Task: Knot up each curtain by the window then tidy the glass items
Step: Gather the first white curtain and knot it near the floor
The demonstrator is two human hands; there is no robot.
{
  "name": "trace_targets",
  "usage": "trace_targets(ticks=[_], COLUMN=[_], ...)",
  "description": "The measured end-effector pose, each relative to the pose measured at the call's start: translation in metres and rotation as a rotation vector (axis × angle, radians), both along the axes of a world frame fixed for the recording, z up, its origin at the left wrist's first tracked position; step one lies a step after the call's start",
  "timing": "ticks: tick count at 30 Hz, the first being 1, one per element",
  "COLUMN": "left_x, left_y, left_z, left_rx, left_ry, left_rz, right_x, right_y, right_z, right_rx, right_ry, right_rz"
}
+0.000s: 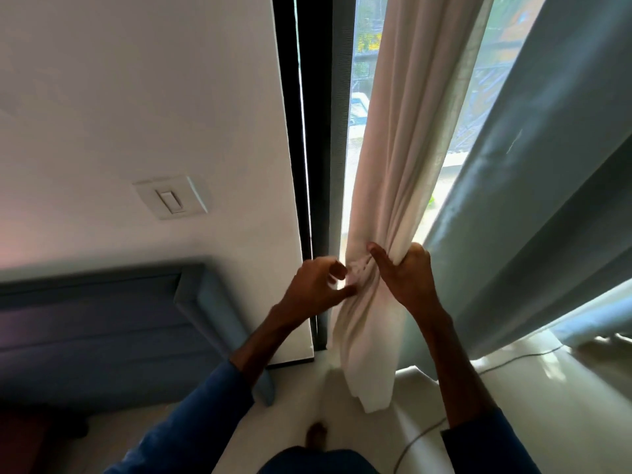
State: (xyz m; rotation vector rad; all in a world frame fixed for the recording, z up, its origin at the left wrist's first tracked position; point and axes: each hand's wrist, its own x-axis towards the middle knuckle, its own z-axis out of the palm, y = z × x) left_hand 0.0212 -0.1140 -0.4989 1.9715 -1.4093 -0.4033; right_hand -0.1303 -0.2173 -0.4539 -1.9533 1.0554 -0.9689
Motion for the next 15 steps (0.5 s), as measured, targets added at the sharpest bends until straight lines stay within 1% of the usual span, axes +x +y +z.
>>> trace_targets(ticks=[4, 6, 9, 11, 12, 13, 15], left_x=[-0.016, -0.019, -0.02, -0.018, -0.017, -0.015, -0.014], left_y=[-0.011, -0.014, -0.007, -0.003, -0.001, 0.0, 0.001], left_z=[-0.021, -0.02, -0.011, -0.007, -0.004, -0.002, 0.007], left_rx=[0.017, 0.022, -0.051, -0.104, -0.111, -0.116, -0.127], left_ry=[0.058, 0.07, 0.065, 0.106, 0.163, 0.276, 0.661], left_rz=[0.03, -0.002, -0.058, -0.046, -0.015, 0.024, 0.11], right_x=[-0.002, -0.002, -0.005, -0.007, -0.008, -0.008, -0.008], right_y=[0.007, 0.005, -0.005, -0.009, -0.009, -0.01, -0.011], right_z=[-0.005, -0.007, -0.01, -0.012, -0.012, -0.013, -0.015], right_rx=[-0.046, -0.057, -0.053, -0.058, -0.059, -0.056, -0.023], right_ry=[-0.001, -0.012, -0.009, -0.012, -0.011, -0.008, -0.006], right_rz=[-0.053, -0.086, -0.116, -0.116, -0.121, -0.128, -0.127])
